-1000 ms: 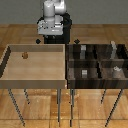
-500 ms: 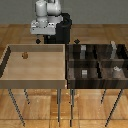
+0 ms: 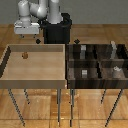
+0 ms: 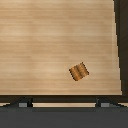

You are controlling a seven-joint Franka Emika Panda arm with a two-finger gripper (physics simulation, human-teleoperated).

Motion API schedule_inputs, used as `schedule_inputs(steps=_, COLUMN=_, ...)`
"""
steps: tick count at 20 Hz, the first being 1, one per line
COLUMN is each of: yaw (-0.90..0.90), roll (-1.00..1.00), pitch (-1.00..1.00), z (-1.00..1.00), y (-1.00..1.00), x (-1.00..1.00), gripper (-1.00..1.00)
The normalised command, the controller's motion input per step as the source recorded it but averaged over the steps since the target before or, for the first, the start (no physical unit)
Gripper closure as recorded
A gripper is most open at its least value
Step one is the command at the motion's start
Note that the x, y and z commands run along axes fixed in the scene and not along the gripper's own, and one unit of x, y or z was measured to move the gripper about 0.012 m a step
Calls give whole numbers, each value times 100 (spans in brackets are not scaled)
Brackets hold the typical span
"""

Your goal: Place the loaf of bread into the appropriate compartment.

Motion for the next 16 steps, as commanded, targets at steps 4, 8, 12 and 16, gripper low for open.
schedule_inputs(steps=4, yaw=0, roll=0, pitch=0, z=-6, y=-100, x=0, gripper=-100)
schedule_inputs(steps=8, yaw=0, roll=0, pitch=0, z=-50, y=0, x=0, gripper=-100)
schedule_inputs(steps=12, yaw=0, roll=0, pitch=0, z=-50, y=12, x=0, gripper=-100)
schedule_inputs(steps=16, yaw=0, roll=0, pitch=0, z=-50, y=0, x=25, gripper=-100)
